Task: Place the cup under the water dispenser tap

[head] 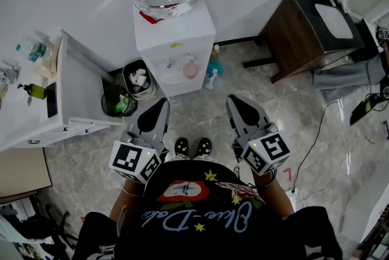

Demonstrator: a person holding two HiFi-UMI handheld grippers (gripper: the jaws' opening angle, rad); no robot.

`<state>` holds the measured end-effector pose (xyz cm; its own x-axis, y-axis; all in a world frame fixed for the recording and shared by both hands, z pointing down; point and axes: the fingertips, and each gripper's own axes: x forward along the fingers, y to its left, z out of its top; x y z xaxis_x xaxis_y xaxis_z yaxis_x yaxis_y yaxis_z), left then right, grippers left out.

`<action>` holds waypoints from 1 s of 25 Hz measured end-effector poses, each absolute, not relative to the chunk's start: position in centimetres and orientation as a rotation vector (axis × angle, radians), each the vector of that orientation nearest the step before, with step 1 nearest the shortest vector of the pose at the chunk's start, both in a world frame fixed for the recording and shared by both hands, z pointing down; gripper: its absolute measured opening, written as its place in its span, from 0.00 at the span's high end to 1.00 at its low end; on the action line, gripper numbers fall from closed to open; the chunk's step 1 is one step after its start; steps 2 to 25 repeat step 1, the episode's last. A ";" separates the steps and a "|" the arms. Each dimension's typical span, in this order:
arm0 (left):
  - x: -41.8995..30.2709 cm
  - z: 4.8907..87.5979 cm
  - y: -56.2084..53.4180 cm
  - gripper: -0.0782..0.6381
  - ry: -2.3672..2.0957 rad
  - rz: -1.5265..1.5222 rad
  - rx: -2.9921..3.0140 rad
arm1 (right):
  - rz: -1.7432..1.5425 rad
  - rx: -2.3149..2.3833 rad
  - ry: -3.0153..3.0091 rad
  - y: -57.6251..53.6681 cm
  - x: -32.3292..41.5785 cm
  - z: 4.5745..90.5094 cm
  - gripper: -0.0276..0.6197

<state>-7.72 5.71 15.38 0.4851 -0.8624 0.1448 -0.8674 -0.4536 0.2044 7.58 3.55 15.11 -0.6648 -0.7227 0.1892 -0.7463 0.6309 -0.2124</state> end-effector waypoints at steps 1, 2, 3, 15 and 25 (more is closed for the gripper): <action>-7.9 15.5 5.6 0.90 -1.475 0.025 2.472 | 0.420 1.249 -2.756 3.4 7.6 15.2 0.94; -7.9 15.5 5.6 0.90 -1.475 0.025 2.472 | 0.420 1.249 -2.756 3.4 7.6 15.2 0.94; -7.9 15.5 5.6 0.90 -1.475 0.025 2.472 | 0.420 1.249 -2.756 3.4 7.6 15.2 0.94; -7.9 15.5 5.6 0.90 -1.475 0.025 2.472 | 0.420 1.249 -2.756 3.4 7.6 15.2 0.94; -7.9 15.5 5.6 0.90 -1.475 0.025 2.472 | 0.420 1.249 -2.756 3.4 7.6 15.2 0.94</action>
